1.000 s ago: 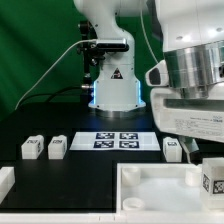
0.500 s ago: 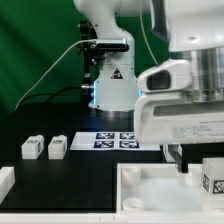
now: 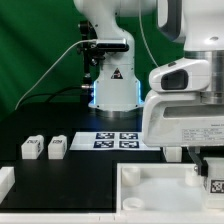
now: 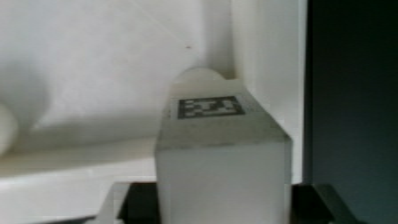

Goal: Assemble one leg

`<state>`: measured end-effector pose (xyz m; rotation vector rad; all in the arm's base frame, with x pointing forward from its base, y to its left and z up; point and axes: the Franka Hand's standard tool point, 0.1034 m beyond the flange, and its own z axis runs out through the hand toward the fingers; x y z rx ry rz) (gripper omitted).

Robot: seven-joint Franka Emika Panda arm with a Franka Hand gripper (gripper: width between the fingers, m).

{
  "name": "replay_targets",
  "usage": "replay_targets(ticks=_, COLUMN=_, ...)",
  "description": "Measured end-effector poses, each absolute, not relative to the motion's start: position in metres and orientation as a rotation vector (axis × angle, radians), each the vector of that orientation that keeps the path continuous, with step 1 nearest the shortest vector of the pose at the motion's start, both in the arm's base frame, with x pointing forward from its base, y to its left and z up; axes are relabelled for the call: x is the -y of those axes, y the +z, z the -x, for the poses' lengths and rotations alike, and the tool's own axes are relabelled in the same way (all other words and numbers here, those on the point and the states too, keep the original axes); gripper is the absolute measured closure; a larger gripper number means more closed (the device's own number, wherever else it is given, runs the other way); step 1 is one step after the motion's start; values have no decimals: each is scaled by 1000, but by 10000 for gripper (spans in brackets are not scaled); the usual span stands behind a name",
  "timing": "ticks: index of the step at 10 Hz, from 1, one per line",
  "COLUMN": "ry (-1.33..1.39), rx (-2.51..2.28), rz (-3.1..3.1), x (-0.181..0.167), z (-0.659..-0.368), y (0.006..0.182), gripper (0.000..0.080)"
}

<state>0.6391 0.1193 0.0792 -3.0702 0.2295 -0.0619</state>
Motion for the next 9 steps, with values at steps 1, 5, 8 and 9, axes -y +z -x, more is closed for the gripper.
replay_targets(ticks=1, ry=-56, rx=-406, rz=3050, x=-118, z=-639, y=79, gripper=505)
replay_targets(ticks=5, ry=37, rx=-1642, rz=2594, x=-114, z=-636, y=81, gripper=505)
replay_targets(ticks=8, ry=121, rx=-2149, rz=2151, x=-110, z=-635, y=78, gripper=505)
replay_targets(ticks=9, ry=121, rx=-2147, rz=2153, x=-111, z=-634, y=78, gripper=505)
